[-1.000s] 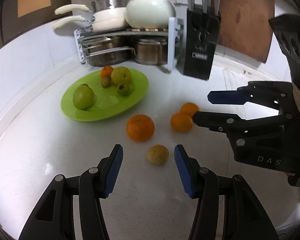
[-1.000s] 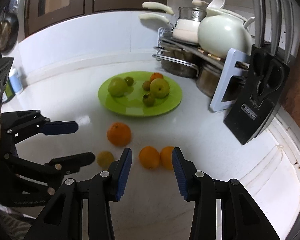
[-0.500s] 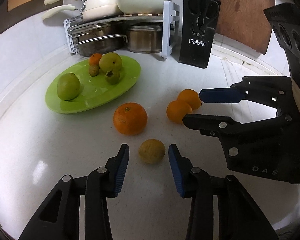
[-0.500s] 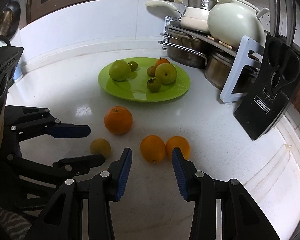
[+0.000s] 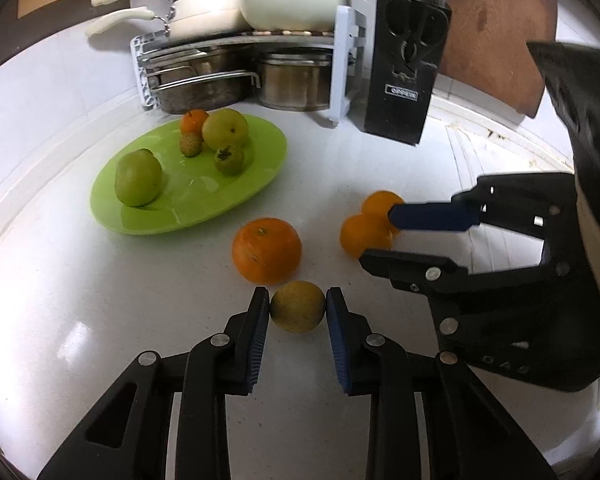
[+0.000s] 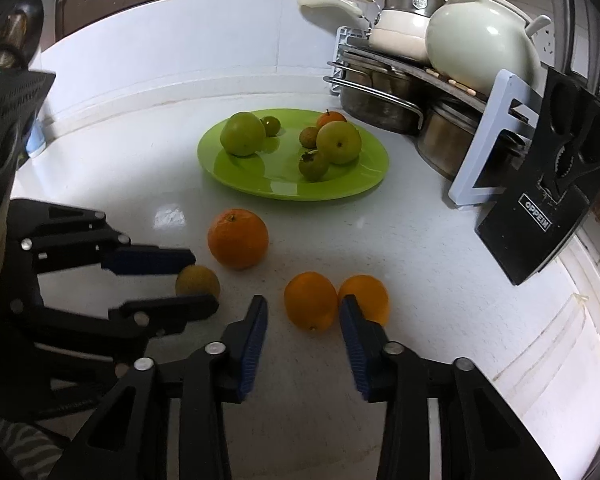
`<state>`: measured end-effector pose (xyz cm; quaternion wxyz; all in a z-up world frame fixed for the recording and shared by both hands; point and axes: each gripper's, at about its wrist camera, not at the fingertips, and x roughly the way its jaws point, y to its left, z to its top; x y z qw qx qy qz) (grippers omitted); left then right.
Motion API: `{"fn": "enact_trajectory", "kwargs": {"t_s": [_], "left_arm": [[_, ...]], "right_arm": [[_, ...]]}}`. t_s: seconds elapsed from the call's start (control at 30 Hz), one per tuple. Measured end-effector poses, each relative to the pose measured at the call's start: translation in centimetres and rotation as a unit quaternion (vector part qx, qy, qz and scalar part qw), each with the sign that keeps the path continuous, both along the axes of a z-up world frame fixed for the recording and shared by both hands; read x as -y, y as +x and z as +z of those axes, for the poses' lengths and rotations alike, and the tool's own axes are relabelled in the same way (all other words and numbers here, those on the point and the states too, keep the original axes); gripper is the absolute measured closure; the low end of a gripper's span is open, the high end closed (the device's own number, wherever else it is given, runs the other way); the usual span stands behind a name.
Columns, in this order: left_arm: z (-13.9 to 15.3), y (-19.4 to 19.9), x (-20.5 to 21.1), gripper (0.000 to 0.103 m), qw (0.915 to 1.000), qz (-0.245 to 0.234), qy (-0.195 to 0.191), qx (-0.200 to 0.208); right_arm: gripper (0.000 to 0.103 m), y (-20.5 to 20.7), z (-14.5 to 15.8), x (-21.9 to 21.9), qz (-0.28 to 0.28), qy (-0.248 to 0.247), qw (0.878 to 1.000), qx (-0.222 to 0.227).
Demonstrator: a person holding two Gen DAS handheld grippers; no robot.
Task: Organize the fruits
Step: 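Grasp the second brown round fruit with the left gripper while the right grasps an orange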
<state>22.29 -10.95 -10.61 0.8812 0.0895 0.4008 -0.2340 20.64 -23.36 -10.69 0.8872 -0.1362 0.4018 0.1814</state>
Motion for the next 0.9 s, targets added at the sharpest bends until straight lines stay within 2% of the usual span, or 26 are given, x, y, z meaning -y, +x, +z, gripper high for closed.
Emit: {"fn": "enact_trajectory", "kwargs": {"t_s": [0.9], "left_arm": [[0.7,0.8,-1.1,0.074,0.9990,0.041,-0.017,-0.003]], "right_arm": [[0.067,2.3,-0.8,-0.9,0.002,-0.045,0.999,0.006]]}}
